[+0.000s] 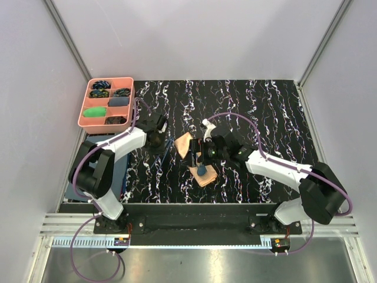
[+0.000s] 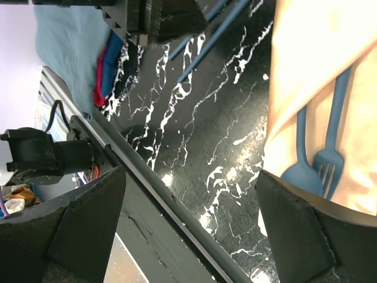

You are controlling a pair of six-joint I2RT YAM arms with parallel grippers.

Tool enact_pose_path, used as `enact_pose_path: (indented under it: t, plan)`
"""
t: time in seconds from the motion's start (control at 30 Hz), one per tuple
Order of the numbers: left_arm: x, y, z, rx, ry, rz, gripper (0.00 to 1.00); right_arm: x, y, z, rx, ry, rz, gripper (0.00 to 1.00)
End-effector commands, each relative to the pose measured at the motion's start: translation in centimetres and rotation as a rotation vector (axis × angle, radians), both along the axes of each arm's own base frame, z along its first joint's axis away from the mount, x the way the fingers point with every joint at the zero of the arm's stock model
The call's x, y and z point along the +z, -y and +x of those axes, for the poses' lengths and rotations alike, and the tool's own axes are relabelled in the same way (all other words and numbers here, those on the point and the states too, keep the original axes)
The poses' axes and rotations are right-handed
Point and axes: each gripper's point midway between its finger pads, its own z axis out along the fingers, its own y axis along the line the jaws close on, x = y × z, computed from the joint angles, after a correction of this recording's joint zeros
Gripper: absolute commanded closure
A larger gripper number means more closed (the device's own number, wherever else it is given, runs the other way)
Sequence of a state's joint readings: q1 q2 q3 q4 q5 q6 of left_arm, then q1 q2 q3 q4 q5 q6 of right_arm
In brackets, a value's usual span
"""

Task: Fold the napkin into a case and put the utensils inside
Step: Pick up the utensils from the center of the board.

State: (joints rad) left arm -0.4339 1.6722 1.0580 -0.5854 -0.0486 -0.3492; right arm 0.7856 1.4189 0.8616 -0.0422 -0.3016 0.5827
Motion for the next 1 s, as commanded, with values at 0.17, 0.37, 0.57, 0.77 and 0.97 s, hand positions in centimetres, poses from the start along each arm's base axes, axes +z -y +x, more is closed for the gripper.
enact_pose_path:
  t: [0.17, 0.37, 0.57, 0.77, 0.97]
  plan:
    - [0.7, 0.1, 2.8, -0.038, 0.073, 0.048, 0.60, 1.9, -0.6, 0.3, 0.008, 0.040, 0.075, 0.00]
    - [-0.2, 0.2, 4.1, -0.045, 0.076, 0.078, 0.69, 1.8, -0.2, 0.3, -0.004, 0.043, 0.079, 0.00]
    - [-2.0, 0.6, 4.2, -0.050, 0.052, 0.132, 0.68, 1.7, 0.0, 0.2, -0.004, 0.038, 0.083, 0.00]
    - [-4.9, -0.7, 2.9, 0.006, -0.051, 0.198, 0.91, 1.4, -0.1, 0.5, 0.000, 0.039, 0.075, 0.00]
    - [-2.6, -1.1, 2.2, 0.006, -0.018, 0.128, 1.00, 1.4, -0.3, 0.7, 0.006, 0.042, 0.069, 0.00]
